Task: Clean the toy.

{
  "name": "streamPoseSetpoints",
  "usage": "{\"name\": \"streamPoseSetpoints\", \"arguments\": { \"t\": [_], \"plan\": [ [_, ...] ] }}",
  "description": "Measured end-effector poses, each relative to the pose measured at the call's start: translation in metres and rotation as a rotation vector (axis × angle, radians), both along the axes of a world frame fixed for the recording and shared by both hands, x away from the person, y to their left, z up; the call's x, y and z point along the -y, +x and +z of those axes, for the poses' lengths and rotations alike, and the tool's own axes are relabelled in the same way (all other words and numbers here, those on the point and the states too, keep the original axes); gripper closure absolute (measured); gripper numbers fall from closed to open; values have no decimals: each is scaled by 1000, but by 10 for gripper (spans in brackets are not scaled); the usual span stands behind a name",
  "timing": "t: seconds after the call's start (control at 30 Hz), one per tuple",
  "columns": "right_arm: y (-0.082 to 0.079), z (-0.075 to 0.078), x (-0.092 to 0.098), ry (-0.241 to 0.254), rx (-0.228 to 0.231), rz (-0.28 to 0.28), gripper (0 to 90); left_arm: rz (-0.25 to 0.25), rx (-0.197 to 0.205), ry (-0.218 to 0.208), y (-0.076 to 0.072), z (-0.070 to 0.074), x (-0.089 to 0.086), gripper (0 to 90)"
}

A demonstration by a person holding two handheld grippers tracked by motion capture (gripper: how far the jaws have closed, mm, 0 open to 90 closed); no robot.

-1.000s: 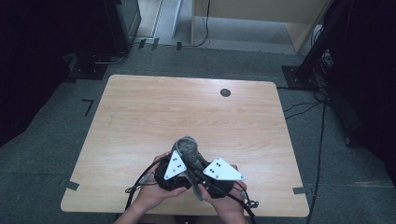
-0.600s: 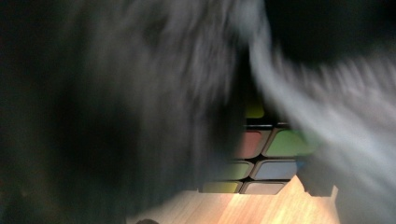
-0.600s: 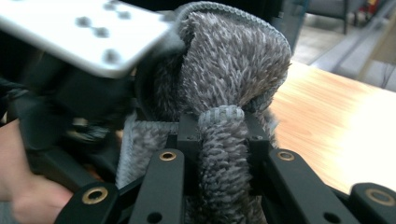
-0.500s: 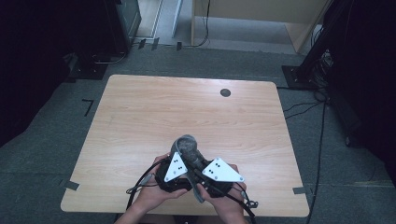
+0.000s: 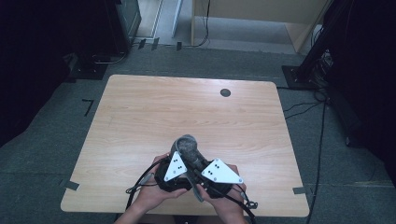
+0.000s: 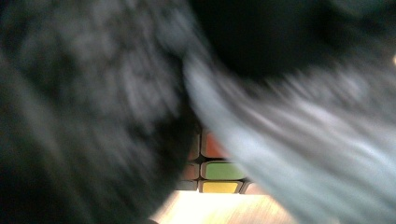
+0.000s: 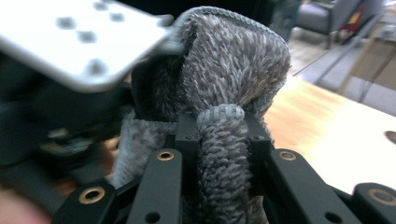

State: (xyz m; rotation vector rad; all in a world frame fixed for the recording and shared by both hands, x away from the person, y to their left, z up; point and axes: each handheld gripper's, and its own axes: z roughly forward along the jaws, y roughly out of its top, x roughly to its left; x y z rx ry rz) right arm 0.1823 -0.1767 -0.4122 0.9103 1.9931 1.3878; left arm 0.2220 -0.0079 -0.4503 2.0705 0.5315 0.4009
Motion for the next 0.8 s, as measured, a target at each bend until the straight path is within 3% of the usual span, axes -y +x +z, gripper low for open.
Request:
{"name": "streamPoseSetpoints", "arguments": {
  "t": [0.03, 0.1, 0.13, 0.27, 0.33, 0.37, 0.5, 0.6, 0.67, 0.73, 0.8],
  "plan": [
    [0, 0, 0, 0, 0, 0, 746, 2, 3, 3, 0, 1, 0, 343],
    [4, -1, 8, 18, 6, -52, 746, 11, 3, 5, 1, 1, -2, 343],
    [5, -1, 13, 26, -12, -77, 747, 17, 2, 4, 3, 1, -3, 343],
    [1, 1, 10, 31, -35, -46, 751, 47, -11, -7, 9, 2, -10, 343],
    [-3, 1, 3, 39, -53, 0, 753, 46, -19, -11, 8, 1, -9, 343],
    [-5, 0, -5, 19, -39, 14, 751, 37, -22, -11, 5, 0, -4, 343],
    [0, -2, -3, 22, -29, 2, 746, 14, -11, 3, 0, -1, 3, 344],
    [6, -3, 9, 29, -1, -63, 737, 15, -6, 7, 1, 0, 2, 343],
    [8, -3, 17, 43, -23, -111, 734, 28, -4, 5, 4, 2, -4, 343],
    [5, -2, 16, 75, -49, -101, 734, 37, -8, -5, 5, 3, -7, 343],
    [3, -1, 13, 66, -40, -95, 734, 39, -13, -13, 5, 3, -8, 343]
  ]
}}
